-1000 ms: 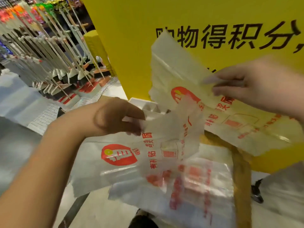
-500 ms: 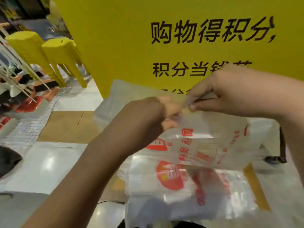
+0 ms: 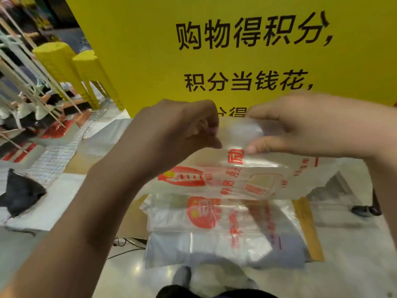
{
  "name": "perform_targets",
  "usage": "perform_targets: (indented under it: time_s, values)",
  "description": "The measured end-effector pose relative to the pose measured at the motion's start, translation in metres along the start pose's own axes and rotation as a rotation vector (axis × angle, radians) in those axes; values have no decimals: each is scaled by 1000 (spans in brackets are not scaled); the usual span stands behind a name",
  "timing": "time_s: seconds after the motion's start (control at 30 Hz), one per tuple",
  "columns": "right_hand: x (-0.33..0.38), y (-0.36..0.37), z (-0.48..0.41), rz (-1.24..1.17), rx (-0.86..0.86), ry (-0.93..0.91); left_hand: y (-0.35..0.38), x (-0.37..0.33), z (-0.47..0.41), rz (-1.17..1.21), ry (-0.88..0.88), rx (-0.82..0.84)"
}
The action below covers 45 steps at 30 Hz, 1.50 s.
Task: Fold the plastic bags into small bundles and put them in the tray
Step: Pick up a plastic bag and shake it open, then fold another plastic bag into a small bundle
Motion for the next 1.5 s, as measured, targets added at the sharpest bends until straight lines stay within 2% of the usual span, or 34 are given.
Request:
perform_targets:
  time_s: [0.07,0.13,0.23,0.37,0.43,0.5,0.53,0.63,0.77,0.83,0.97,1.07,1.2,1.23,1.33,1.5]
  values:
    - [2,-1,1,-30,-2,-22,-4,2,1,92,-24,27]
    - [1,3,2,-162,62,-40,-6,12,3,222,-48,132]
    - [0,15,2,-397,176,-59,-8,36,15,217,-48,354]
    - [-11,46,-6,-765,279,2,17,81,23,351,-173,698]
    - [-22,77,-12,-773,368,51,51,101,19,343,-229,802]
    - [-42,117,-18,-667,424,130,99,122,16,289,-336,878]
    - [-59,139,-21,-559,437,186,126,133,15,185,-362,891]
    - [-106,201,-24,-156,414,350,191,150,12,-144,-289,761]
    - [-125,238,-15,2,133,508,232,163,25,-354,-377,535]
    - [-131,249,-9,49,84,544,241,161,35,-349,-384,409]
    - [-139,266,-6,122,15,574,232,142,62,-189,-376,119]
    - [-144,274,-8,153,-71,595,251,127,92,-183,-309,188]
    - [-120,259,-5,92,-393,516,292,145,124,-288,-402,449]
    - [-107,260,-3,58,-407,464,298,151,129,-289,-411,493]
    - [-66,285,13,26,-277,385,299,163,131,-265,-419,487]
    - [-65,334,35,10,-87,477,303,176,130,-215,-419,416]
Point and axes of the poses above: each hand's wrist, its own z-axis away from the middle knuckle, its own y-axis out of the palm, x = y × z, the point moved 8 cm from there along -z, towards the middle knuckle, and after that the axes turned 13 degrees about -y, right-handed, at the moved point
